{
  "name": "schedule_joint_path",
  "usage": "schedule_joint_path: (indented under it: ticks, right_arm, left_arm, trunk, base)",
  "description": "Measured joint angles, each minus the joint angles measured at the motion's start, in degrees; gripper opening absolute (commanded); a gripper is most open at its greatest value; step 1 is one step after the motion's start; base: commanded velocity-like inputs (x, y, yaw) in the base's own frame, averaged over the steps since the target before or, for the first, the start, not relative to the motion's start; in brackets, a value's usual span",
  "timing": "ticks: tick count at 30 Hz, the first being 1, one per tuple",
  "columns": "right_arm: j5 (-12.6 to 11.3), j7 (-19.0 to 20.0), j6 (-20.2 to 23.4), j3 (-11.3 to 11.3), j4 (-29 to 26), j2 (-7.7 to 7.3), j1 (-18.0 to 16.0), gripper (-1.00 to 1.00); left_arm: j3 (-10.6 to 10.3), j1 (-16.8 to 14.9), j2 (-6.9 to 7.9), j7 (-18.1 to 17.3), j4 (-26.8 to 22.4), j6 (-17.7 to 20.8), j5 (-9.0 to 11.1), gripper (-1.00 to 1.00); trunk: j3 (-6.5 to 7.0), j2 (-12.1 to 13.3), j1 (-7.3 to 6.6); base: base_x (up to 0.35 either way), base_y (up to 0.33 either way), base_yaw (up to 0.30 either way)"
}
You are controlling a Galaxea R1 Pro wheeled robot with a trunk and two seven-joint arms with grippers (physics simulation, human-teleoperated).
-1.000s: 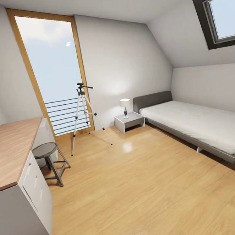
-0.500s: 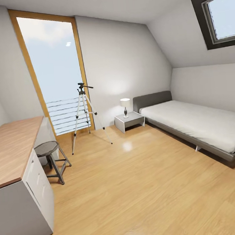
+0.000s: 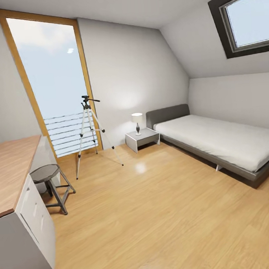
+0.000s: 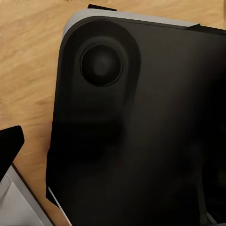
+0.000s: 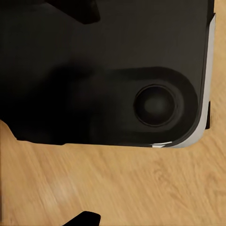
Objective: Attach the digital camera to the camera tripod in the bedroom.
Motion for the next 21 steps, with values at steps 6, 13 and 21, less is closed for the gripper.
schedule_joint_path:
  ticks: [6, 13, 21]
  right_arm:
    - [0.0, 0.0, 0.0, 0.0, 0.0, 0.01, 0.0, 1.00]
    - [0.0, 0.0, 0.0, 0.0, 0.0, -0.04, 0.0, 1.00]
    - [0.0, 0.0, 0.0, 0.1, 0.0, -0.19, 0.0, 1.00]
  left_arm:
    - [0.0, 0.0, 0.00, 0.0, 0.0, 0.0, 0.0, 1.00]
    - [0.0, 0.0, 0.00, 0.0, 0.0, 0.0, 0.0, 1.00]
    - [0.0, 0.0, 0.00, 0.0, 0.0, 0.0, 0.0, 1.00]
  trunk:
    - [0.00, 0.0, 0.00]
    - [0.00, 0.0, 0.00]
    - [0.00, 0.0, 0.00]
  base:
    - [0.000, 0.000, -0.225]
    - [0.000, 0.000, -0.138]
    - [0.000, 0.000, -0.029]
